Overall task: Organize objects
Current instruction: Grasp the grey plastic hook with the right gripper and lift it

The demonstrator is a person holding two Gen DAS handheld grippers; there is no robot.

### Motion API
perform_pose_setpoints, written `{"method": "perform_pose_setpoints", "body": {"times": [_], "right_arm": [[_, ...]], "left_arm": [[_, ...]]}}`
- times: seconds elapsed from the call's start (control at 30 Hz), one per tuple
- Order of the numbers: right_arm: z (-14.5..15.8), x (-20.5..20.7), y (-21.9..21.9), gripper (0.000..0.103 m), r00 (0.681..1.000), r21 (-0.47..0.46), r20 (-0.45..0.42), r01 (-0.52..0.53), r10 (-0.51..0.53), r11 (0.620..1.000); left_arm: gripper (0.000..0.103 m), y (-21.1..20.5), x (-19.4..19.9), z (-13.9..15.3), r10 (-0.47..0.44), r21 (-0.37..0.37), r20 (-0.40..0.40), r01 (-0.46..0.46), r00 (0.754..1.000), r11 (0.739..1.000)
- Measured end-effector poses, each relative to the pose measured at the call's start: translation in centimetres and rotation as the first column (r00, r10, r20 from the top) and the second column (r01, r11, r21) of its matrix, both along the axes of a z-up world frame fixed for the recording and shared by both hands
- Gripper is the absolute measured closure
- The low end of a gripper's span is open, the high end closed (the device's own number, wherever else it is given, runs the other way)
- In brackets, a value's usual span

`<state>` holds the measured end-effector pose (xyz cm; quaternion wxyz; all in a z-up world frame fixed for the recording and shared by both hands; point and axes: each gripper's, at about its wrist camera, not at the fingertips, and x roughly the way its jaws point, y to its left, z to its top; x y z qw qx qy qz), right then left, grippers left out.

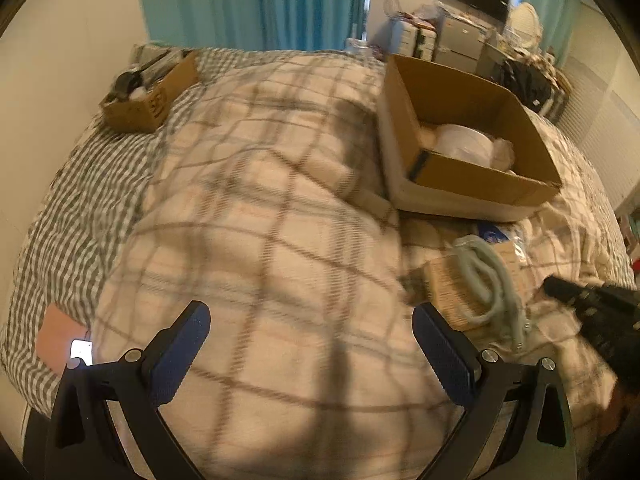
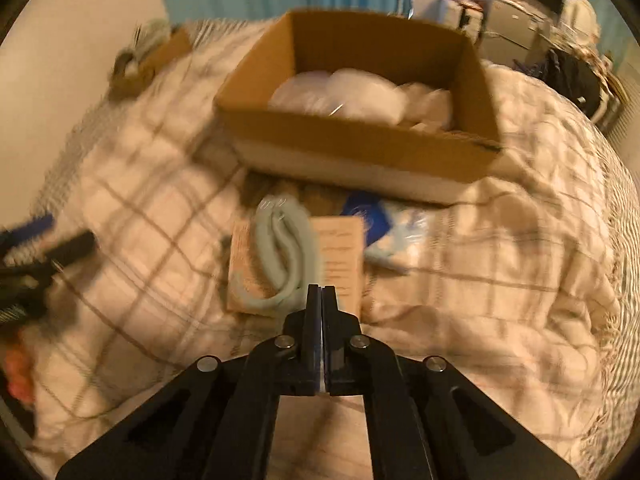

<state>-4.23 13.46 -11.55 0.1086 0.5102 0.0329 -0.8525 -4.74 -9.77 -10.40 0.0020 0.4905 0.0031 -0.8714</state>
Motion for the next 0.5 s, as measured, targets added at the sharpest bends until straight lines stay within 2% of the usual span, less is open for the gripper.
{"method": "perform_pose_setpoints", "body": {"times": [0.07,0.13,0.27,0.33,0.37,0.43,0.5], "right_arm": [[1.2,-0.2,1.1,0.103,0.999,-0.017,-0.033,0.014,-0.015,1.000],[2.1,-1.0,2.1,0.103,1.000,-0.033,-0.020,0.013,-0.014,0.999],[1.0,-1.7,2.9,0.102,1.000,-0.077,0.011,-0.010,0.011,0.997],[0.0,-1.7,1.8,0.089,0.999,-0.073,0.029,-0.042,0.044,0.996],[-0.6,-1.6,0.8,0.067,0.996,-0.061,0.038,-0.072,0.075,0.996],[-0.9,-1.5,-1.2,0.050,0.989,-0.045,0.036,-0.141,0.142,0.989],[-1.1,-1.5,-2.8,0.049,0.979,-0.046,0.037,-0.201,0.202,0.979]], "left_arm": [[0.000,1.6,-0.3,-0.3,-0.028,-0.006,0.011,0.028,1.000,1.000],[0.000,3.1,-0.8,-0.7,-0.061,0.003,0.025,0.061,0.998,0.998],[0.000,5.3,-1.3,-1.5,-0.088,-0.045,0.040,0.089,0.995,0.995],[0.000,5.4,-1.2,-1.7,-0.087,-0.069,0.044,0.090,0.995,0.994],[0.000,5.2,-1.1,-1.7,-0.082,-0.071,0.046,0.085,0.996,0.994],[0.000,4.2,-1.0,-1.5,-0.062,-0.072,0.048,0.065,0.997,0.995],[0.000,3.0,-0.9,-1.0,-0.036,-0.086,0.038,0.039,0.999,0.996]]}}
